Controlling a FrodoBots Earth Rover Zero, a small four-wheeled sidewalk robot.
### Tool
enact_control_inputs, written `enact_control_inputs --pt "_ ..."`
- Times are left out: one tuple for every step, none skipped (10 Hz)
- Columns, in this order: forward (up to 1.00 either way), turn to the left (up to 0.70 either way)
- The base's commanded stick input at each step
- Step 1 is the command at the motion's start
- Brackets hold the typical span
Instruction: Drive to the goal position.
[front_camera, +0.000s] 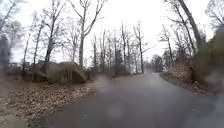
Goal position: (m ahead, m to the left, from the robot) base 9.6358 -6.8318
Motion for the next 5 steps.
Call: enact_control_inputs --pt "1.0 -0.4" --pt "1.0 -0.4" --pt "1.0 -0.4" --pt "1.0 -0.32" --pt "1.0 -0.19"
